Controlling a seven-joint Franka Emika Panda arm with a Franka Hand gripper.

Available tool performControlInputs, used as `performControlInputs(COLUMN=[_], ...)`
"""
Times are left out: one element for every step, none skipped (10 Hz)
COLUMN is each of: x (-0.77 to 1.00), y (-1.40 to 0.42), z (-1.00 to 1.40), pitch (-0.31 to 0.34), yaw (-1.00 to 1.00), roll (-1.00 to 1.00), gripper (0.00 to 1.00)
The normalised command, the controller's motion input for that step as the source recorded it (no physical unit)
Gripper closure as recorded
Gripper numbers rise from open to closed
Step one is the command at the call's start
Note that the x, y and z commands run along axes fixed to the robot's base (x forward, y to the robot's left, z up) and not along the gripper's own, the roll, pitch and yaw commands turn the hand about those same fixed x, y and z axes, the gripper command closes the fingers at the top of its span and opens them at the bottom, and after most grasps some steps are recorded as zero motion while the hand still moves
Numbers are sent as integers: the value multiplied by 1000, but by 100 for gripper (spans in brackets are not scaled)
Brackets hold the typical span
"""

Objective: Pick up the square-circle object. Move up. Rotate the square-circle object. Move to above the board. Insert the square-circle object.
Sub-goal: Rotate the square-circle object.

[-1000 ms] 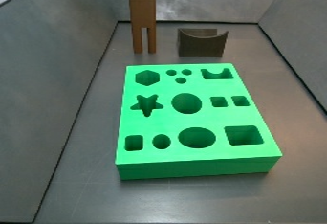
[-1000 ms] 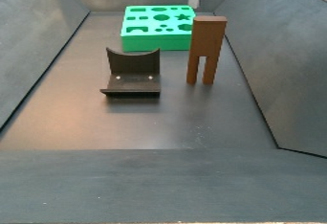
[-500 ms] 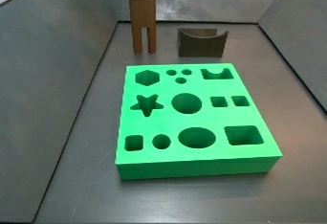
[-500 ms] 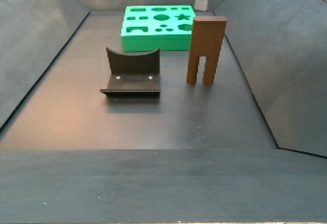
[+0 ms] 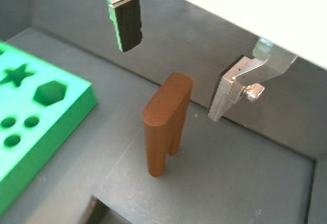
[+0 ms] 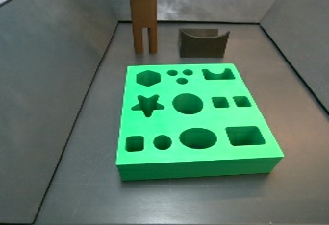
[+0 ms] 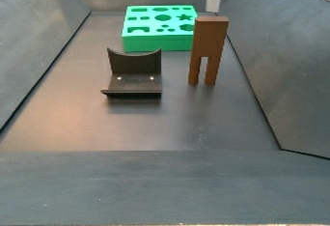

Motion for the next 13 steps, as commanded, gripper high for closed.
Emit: performControlInputs(x=[23, 23, 23, 23, 23, 23, 24, 24, 24, 24, 24, 24, 24], y=[1, 1, 0, 0, 0, 0, 0, 0, 0, 0, 0, 0, 0], z=[-18, -18, -18, -18, -17, -17, -17, -17, -17, -17, -16, -16, -16], pitch=[11, 11, 12, 12, 13, 13, 14, 15, 15, 16, 17, 19, 20], yaw=[1000, 1000, 1000, 1000, 1000, 1000, 1000, 1000, 1000, 1000, 1000, 1000, 1000], roll=[0, 0, 0, 0, 0, 0, 0, 0, 0, 0, 0, 0, 0], gripper=[0, 0, 0, 0, 0, 0, 0, 0, 0, 0, 0, 0, 0])
